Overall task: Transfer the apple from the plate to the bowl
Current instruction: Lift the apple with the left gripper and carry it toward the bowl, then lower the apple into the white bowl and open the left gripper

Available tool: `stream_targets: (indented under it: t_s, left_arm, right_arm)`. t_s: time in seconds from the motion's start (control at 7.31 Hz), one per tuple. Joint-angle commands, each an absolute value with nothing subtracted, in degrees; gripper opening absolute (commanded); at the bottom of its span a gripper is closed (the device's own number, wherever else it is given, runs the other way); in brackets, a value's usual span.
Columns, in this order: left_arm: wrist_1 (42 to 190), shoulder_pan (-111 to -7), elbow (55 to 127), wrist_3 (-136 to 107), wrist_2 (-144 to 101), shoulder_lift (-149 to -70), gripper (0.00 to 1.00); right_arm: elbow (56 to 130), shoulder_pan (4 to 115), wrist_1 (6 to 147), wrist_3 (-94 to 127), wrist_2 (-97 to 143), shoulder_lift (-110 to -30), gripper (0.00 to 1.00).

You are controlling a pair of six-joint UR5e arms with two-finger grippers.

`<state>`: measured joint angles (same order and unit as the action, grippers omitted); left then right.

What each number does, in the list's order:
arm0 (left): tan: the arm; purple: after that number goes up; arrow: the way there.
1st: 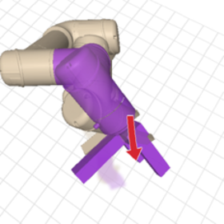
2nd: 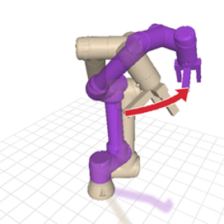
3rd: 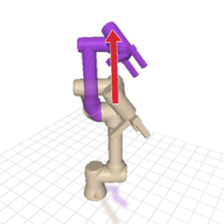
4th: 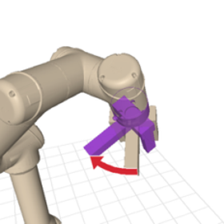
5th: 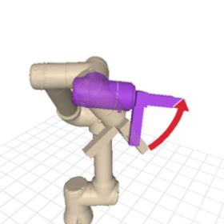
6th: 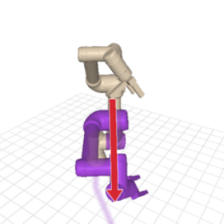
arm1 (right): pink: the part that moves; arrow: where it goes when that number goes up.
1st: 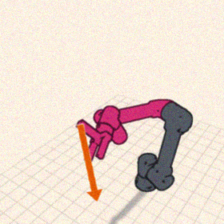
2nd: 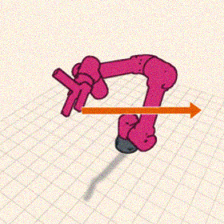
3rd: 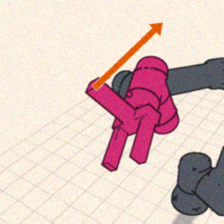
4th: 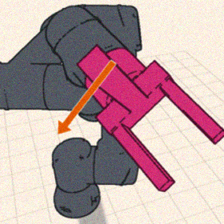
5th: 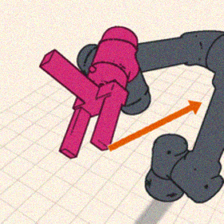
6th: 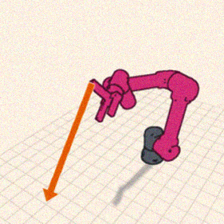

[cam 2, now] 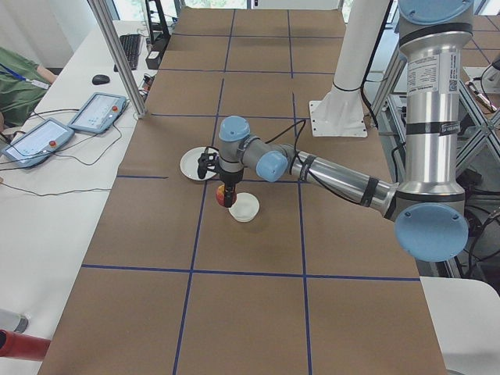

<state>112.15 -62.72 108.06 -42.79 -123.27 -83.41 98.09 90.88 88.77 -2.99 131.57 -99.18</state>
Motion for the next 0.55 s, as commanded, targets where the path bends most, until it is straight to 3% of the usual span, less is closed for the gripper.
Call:
stream_targets:
  t_s: [0.0, 0.41]
  left_arm:
    - [120.65, -56.28, 104.77, -52.78, -120.94, -82.53, 0.09]
    - [121.11, -50.02, 104.59, -60.28, -118.92, -83.14, 0.09]
  right_arm:
    - [98.09, 90.88, 88.86, -2.99, 131.57, -99.23, 1.00]
    - [98.09, 90.97, 88.77, -2.99, 131.57, -99.14, 1.00]
